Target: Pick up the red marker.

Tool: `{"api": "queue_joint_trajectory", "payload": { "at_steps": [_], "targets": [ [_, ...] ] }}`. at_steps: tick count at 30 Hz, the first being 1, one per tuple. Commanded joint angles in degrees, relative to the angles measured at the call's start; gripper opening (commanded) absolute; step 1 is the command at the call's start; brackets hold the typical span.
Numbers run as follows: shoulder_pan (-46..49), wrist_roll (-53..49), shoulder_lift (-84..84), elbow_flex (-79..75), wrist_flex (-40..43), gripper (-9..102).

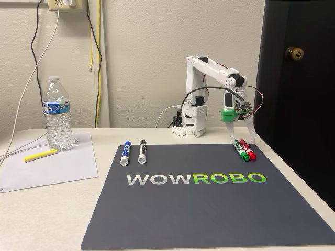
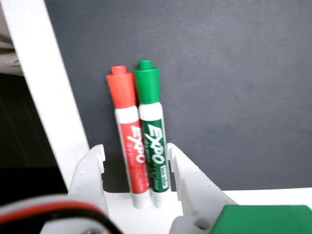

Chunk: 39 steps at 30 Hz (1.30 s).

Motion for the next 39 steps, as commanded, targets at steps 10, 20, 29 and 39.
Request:
{"api": "queue_joint_trajectory", "payload": {
  "at_steps": [10,20,29,39],
  "targets": [
    [-2.9,3.96,-0.09,-6.06,2.72,31],
    [-3.96,5.01,-3.87,-6.06,0.26,31],
    [-3.78,5.01,-8.0,-6.06,-2.29,31],
    [0.53,0.0,-8.61,-5.71,-1.14,31]
  ]
}}
